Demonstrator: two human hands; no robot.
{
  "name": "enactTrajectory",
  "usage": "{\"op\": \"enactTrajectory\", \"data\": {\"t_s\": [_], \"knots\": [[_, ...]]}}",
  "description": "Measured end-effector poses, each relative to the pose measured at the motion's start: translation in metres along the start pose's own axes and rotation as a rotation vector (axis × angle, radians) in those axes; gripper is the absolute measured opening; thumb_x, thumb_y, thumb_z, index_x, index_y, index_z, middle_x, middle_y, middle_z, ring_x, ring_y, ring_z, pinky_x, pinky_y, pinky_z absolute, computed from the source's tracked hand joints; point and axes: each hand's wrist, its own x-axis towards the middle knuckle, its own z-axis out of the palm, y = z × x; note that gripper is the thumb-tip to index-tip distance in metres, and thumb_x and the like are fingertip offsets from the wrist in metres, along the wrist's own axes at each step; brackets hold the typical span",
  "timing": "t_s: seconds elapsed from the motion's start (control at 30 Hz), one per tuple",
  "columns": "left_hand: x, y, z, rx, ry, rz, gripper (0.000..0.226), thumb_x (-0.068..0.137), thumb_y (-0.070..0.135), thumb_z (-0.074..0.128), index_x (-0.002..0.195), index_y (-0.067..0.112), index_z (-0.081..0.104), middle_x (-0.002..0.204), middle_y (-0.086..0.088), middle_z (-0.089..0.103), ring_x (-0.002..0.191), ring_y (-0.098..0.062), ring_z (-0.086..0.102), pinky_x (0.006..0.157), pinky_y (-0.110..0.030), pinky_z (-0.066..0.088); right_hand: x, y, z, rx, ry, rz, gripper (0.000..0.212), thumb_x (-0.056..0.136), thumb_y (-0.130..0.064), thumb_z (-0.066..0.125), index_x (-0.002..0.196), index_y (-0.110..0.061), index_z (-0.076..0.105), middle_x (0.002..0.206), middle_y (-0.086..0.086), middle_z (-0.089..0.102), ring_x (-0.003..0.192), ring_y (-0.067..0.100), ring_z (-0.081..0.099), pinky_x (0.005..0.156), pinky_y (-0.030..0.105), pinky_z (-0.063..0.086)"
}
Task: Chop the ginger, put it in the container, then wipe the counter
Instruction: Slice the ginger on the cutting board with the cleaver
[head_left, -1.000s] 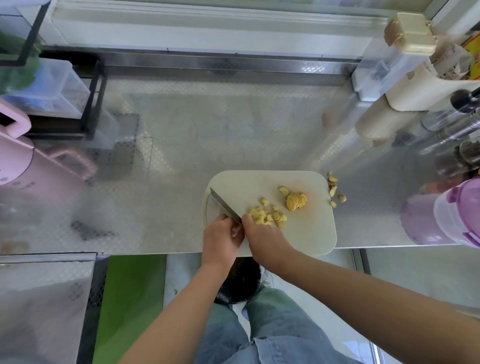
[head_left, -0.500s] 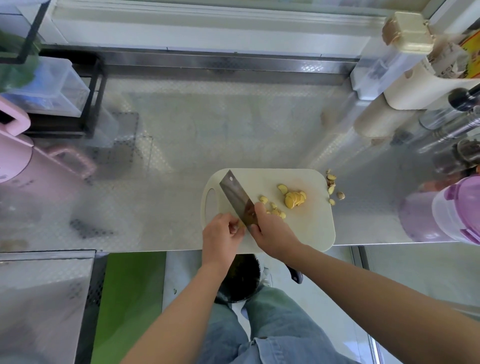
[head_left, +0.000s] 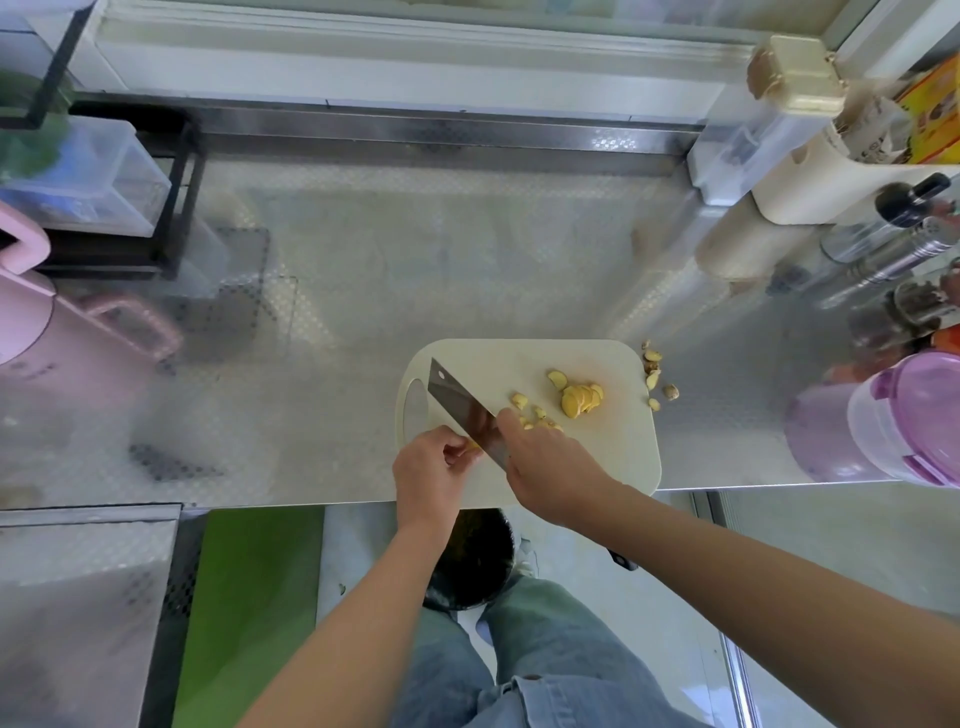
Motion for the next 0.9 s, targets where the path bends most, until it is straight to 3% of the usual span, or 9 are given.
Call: {"op": "enactTrajectory", "data": {"t_s": [0.2, 0.47, 0.67, 0.77, 0.9], "knots": [[0.004, -0.002, 0.001, 0.01, -0.03, 0.036, 0.012, 0.074, 0.016, 0.081, 0.075, 0.012, 0.069, 0.07, 0.0, 0.068, 0.061, -0.012, 0.062, 0.063, -0.023, 0.048, -0.003, 0.0, -0.002, -0.029, -0.024, 0.011, 0.033, 0.09, -0.005, 0.04, 0.121, -0.011, 0.031, 0.078, 0.003, 0.042, 0.067, 0.029, 0.043, 0.055, 0.033, 0.03], [0.006, 0.002, -0.001, 0.017, -0.057, 0.079, 0.011, 0.076, 0.015, 0.079, 0.076, 0.013, 0.068, 0.067, 0.0, 0.066, 0.062, -0.016, 0.061, 0.065, -0.035, 0.054, 0.001, 0.001, -0.006, -0.003, -0.038, 0.034, 0.023, 0.09, -0.004, 0.039, 0.112, -0.009, 0.034, 0.068, -0.002, 0.031, 0.069, 0.028, 0.042, 0.054, 0.033, 0.028], [0.006, 0.004, -0.002, 0.02, -0.083, 0.083, 0.01, 0.076, 0.013, 0.078, 0.077, 0.011, 0.068, 0.068, 0.0, 0.066, 0.063, -0.016, 0.062, 0.067, -0.034, 0.054, 0.008, 0.002, -0.01, 0.023, -0.064, 0.047, 0.017, 0.089, -0.004, 0.041, 0.102, -0.011, 0.033, 0.066, -0.001, 0.032, 0.062, 0.025, 0.037, 0.048, 0.032, 0.022], [0.006, 0.004, -0.002, 0.035, -0.076, 0.091, 0.01, 0.076, 0.014, 0.078, 0.076, 0.011, 0.068, 0.067, 0.0, 0.066, 0.063, -0.017, 0.061, 0.065, -0.033, 0.053, 0.015, 0.001, -0.01, 0.059, -0.067, 0.04, 0.018, 0.093, -0.011, 0.044, 0.094, -0.015, 0.026, 0.073, 0.005, 0.041, 0.066, 0.028, 0.038, 0.053, 0.033, 0.027], [0.009, 0.004, 0.0, 0.048, -0.092, 0.085, 0.011, 0.077, 0.019, 0.078, 0.076, 0.014, 0.068, 0.066, 0.002, 0.065, 0.061, -0.014, 0.06, 0.063, -0.03, 0.051, 0.014, 0.008, -0.011, 0.042, -0.09, 0.02, 0.016, 0.091, -0.008, 0.042, 0.105, -0.01, 0.034, 0.069, 0.002, 0.038, 0.066, 0.028, 0.04, 0.048, 0.032, 0.025]]}}
